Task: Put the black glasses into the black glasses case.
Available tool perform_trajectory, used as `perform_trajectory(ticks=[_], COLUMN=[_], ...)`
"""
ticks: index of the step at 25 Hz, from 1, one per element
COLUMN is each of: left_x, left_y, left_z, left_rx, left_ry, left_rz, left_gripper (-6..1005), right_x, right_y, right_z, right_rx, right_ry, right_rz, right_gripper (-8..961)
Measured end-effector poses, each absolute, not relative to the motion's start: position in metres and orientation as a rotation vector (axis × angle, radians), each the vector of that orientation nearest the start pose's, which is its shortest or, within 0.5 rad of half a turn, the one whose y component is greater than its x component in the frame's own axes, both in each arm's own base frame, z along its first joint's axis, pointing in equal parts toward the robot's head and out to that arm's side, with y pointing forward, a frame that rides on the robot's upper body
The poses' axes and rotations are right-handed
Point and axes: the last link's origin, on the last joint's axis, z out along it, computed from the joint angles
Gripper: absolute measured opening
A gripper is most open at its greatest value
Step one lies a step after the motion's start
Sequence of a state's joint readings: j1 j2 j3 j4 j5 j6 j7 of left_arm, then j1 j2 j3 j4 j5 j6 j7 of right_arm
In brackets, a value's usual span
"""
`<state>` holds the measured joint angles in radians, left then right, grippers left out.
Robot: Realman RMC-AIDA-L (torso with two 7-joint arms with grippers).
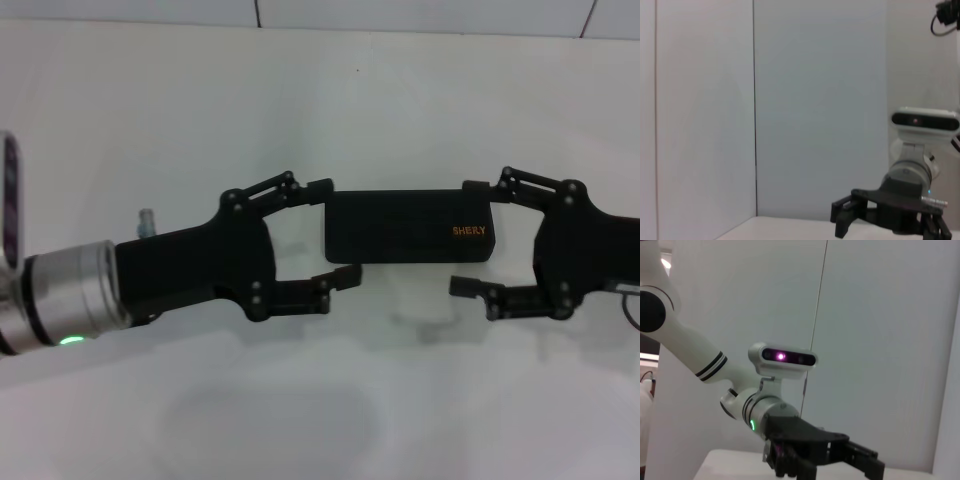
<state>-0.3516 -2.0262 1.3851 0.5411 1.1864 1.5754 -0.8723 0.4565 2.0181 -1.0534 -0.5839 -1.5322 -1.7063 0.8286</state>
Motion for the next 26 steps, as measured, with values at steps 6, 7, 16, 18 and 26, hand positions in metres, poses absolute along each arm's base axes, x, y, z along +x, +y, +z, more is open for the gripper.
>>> perform_trajectory(ticks=[6, 7, 16, 18, 26], left_x=[-0.248, -0.25, -0.249, -0.248, -0.244], left_y=[0.28, 0.28, 0.271, 0.272, 0.276], left_z=[-0.007, -0.004, -0.002, -0.003, -0.003], left_rx=[-2.657, -2.653, -2.662, -2.663, -2.621], left_ry=[-0.102, -0.103, -0.038, -0.039, -0.057], left_rz=[-1.104, -1.107, -1.146, -1.147, -1.174], left_gripper=[886, 885, 885, 884, 884], right_x=[0.222, 0.221, 0.222, 0.222, 0.221], right_y=[0.31, 0.312, 0.312, 0.311, 0.312], right_z=[-0.008, -0.009, -0.022, -0.022, -0.02], right_rx=[-2.692, -2.695, -2.679, -2.677, -2.674], right_ry=[-0.132, -0.132, -0.161, -0.164, -0.178], right_rz=[1.056, 1.054, 1.032, 1.036, 1.044], right_gripper=[869, 869, 868, 868, 868])
